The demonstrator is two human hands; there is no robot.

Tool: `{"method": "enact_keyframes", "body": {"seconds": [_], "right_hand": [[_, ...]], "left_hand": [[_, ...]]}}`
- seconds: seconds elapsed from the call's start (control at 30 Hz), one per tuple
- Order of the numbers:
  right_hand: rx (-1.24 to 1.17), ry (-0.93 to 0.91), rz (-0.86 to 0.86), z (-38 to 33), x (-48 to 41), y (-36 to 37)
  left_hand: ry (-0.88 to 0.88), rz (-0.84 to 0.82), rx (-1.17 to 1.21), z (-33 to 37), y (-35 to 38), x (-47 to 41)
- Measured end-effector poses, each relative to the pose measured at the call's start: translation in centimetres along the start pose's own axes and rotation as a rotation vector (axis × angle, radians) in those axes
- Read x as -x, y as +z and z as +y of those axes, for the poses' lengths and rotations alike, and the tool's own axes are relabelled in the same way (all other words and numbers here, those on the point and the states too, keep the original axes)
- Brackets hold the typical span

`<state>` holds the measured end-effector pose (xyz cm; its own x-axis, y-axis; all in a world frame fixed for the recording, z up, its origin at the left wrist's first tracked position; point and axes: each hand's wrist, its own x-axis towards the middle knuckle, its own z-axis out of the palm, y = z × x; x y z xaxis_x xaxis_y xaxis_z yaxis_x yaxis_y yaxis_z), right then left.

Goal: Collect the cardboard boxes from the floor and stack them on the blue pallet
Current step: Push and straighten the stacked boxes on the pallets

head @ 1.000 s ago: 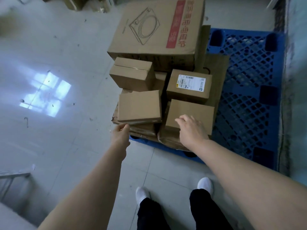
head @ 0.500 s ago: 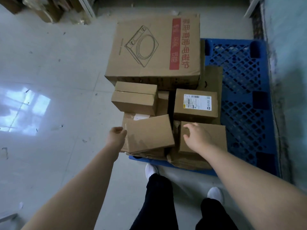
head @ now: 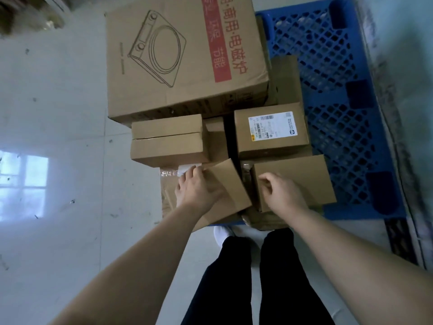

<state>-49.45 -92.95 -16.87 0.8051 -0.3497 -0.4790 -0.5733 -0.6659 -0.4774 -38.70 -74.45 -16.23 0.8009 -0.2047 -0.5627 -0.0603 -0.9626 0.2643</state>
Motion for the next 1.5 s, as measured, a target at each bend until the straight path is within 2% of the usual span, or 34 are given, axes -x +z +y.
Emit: {"method": "enact_keyframes", "body": {"seconds": [0.07,0.2,0.33,0.4,0.47,0.57,0.73,0.8,0.87,0.97,1.1,1.17,1.27,1.4,1.5], "right_hand": [[-0.064,-0.03,0.007,-1.0,-0.9,1.0],[-0.152,-0.07,0.049,-2.9,-2.8,2.1],[-0.191,-0.103,0.06,-5.3,-5.3,1.8],[-0.163,-0.11,0.004,-6.9,-6.6,1.6],[-0.155,-0.097,-0.046,-8.5,-7.8,1.5],[-0.194,-0.081,-0.103,-10.6,-9.1,1.9],[-0.386,-0.006,-0.167,-12.1,-10.4,2.8],[-0.439,0.007,-0.125,-12.1,-10.6,2.8],[-0.52,0.027,-0.012,-11.8,-10.4,2.6],[-0.531,0.083,0.097,-10.7,-10.1,2.8],[-0.522,0.25,0.019,-9.9,-10.3,3.4],[-0.591,0.244,-0.009,-10.6,-10.6,3.3],[-0.637,0.205,0.007,-11.9,-10.8,3.2],[-0.491,0.262,-0.066,-12.4,-11.3,3.4],[-0.388,0.266,-0.149,-12.4,-11.8,3.7]], "left_hand": [[-0.073,0.154,0.088,-1.6,0.4,0.1],[-0.246,0.278,0.212,-4.5,-0.2,0.2],[-0.432,0.494,0.577,-6.2,-3.3,-2.2],[-0.507,0.523,0.695,-7.4,-5.2,-4.6],[-0.54,0.484,0.751,-7.8,-6.8,-6.6],[-0.488,0.385,0.834,-7.5,-8.2,-8.6],[-0.403,0.335,0.816,-7.1,-8.1,-8.8],[-0.348,0.311,0.886,-7.4,-7.5,-8.2],[-0.25,0.291,0.965,-8.1,-7.0,-7.5],[-0.164,0.274,0.921,-9.6,-5.7,-7.0],[-0.294,0.262,0.836,-10.3,-4.0,-7.0],[-0.327,0.223,0.849,-10.3,-3.9,-7.4],[-0.268,0.159,0.968,-9.8,-4.6,-7.4],[-0.275,-0.076,1.034,-9.5,-5.1,-7.4],[-0.338,-0.067,1.07,-10.3,-4.7,-8.2]]}}
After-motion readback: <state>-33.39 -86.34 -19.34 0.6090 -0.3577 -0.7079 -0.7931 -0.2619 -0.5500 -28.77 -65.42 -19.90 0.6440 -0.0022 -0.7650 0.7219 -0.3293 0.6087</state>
